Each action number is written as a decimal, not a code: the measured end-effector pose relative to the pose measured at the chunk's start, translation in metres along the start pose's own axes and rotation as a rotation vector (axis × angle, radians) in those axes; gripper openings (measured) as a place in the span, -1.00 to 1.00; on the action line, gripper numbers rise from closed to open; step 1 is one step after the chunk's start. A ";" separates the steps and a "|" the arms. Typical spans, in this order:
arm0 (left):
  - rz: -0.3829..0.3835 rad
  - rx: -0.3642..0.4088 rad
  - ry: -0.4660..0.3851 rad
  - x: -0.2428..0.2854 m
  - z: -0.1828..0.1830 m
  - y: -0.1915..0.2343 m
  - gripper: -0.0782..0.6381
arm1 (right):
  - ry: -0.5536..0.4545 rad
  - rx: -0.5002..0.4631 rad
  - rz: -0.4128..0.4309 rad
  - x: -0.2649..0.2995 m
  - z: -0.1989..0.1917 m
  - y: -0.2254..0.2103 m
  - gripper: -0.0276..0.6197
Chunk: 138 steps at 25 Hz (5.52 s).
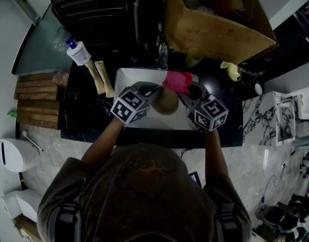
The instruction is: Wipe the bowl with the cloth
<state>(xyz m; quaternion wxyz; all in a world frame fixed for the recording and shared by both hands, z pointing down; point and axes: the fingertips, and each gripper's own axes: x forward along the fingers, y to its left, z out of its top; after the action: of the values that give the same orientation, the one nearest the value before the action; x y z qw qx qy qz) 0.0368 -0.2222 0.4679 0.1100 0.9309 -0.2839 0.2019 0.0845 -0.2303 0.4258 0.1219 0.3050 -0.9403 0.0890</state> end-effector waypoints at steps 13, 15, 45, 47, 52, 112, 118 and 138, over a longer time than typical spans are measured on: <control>0.042 -0.032 -0.044 -0.003 0.008 0.010 -0.73 | 0.009 0.056 0.002 -0.013 -0.013 -0.002 -0.57; 0.050 -0.037 -0.049 -0.005 0.008 0.011 -0.73 | 0.011 0.065 0.002 -0.014 -0.016 -0.001 -0.57; 0.197 -0.095 -0.125 -0.019 0.025 0.057 -0.73 | 0.051 0.168 -0.014 -0.016 -0.052 0.028 -0.57; 0.200 -0.097 -0.129 -0.019 0.026 0.057 -0.73 | 0.042 0.193 -0.019 -0.015 -0.056 0.032 -0.57; 0.208 -0.110 -0.141 -0.016 0.028 0.057 -0.73 | 0.028 0.241 -0.028 -0.011 -0.066 0.039 -0.57; 0.332 -0.314 -0.257 -0.028 0.020 0.089 -0.73 | -0.003 0.202 0.019 -0.001 -0.031 0.082 -0.57; 0.325 -0.282 -0.189 -0.016 0.003 0.079 -0.73 | -0.032 0.177 0.005 -0.005 0.000 0.080 -0.57; 0.277 -0.045 -0.137 -0.002 0.016 0.027 -0.73 | 0.135 0.098 -0.091 0.027 -0.011 0.046 -0.57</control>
<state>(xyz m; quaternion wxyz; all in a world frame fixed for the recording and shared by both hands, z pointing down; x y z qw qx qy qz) 0.0251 -0.2485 0.4557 0.0825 0.8917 -0.4208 0.1448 0.0380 -0.2053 0.4399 0.1740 0.3464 -0.9096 0.1498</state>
